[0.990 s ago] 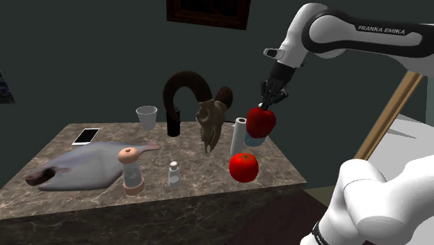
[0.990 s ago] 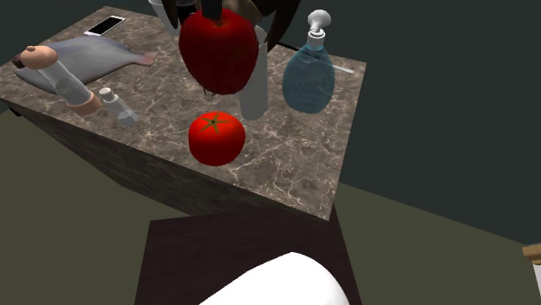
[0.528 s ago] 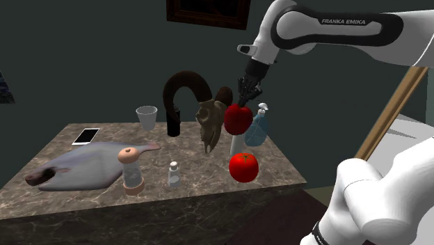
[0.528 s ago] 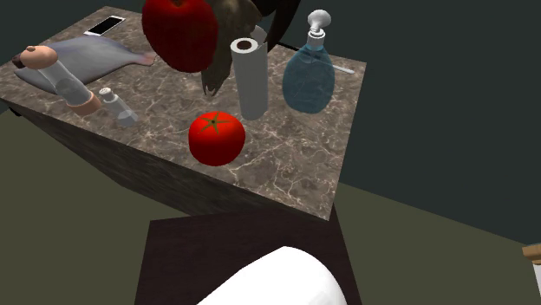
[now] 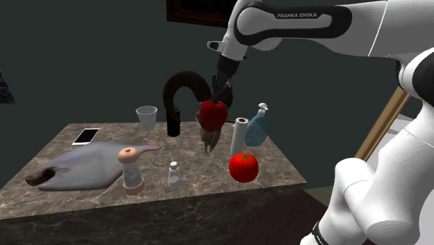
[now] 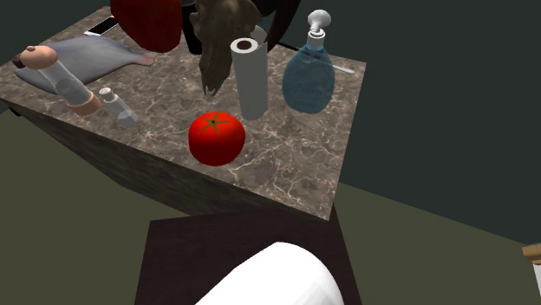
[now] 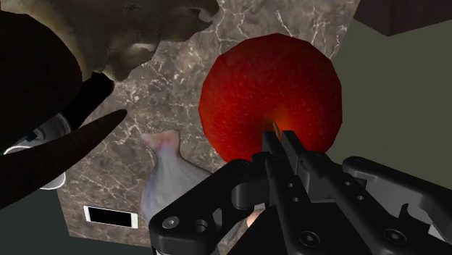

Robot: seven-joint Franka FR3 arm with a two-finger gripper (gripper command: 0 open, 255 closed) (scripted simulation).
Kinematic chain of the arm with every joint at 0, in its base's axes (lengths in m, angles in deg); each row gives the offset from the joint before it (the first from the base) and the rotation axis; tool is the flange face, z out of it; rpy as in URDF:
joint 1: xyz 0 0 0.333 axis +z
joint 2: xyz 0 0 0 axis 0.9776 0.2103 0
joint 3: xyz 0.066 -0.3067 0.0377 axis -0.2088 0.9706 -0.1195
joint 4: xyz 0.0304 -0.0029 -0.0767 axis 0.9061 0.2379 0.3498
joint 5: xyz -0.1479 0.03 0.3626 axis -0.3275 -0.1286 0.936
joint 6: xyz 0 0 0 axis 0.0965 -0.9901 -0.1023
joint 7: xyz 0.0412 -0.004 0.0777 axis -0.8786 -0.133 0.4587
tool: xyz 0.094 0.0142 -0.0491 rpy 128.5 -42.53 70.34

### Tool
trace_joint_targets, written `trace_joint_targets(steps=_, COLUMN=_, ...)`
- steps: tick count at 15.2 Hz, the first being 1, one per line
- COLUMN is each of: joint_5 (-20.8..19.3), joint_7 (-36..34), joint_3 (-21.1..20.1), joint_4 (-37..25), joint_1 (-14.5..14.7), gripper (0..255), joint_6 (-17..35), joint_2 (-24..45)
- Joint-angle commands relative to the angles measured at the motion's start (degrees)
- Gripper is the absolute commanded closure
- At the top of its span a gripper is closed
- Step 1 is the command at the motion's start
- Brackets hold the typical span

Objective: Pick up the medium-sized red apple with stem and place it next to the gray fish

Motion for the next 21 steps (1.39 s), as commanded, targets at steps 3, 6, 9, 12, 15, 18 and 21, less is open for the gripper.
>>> trace_joint_targets(steps=3, joint_5=3.35, joint_7=-0.55, joint_3=-0.05, joint_4=-8.94, joint_1=1.30, gripper=255, joint_6=-0.51, joint_2=8.97)
trace_joint_targets(steps=6, joint_5=5.90, joint_7=-0.90, joint_3=-0.15, joint_4=-16.63, joint_1=1.58, gripper=255, joint_6=-1.79, joint_2=15.85)
trace_joint_targets(steps=9, joint_5=8.53, joint_7=-1.39, joint_3=-0.43, joint_4=-25.64, joint_1=1.22, gripper=255, joint_6=-3.92, joint_2=23.22)
trace_joint_targets(steps=12, joint_5=12.01, joint_7=-2.58, joint_3=-1.05, joint_4=-40.34, joint_1=-0.38, gripper=255, joint_6=-8.32, joint_2=33.96)
trace_joint_targets(steps=15, joint_5=11.68, joint_7=-2.27, joint_3=-1.28, joint_4=-36.75, joint_1=-0.01, gripper=255, joint_6=-5.56, joint_2=33.09)
trace_joint_targets(steps=18, joint_5=11.54, joint_7=-1.91, joint_3=-1.32, joint_4=-33.50, joint_1=0.43, gripper=255, joint_6=-2.95, joint_2=32.45)
trace_joint_targets(steps=21, joint_5=11.50, joint_7=-1.54, joint_3=-1.37, joint_4=-30.55, joint_1=0.77, gripper=255, joint_6=-0.45, joint_2=32.01)
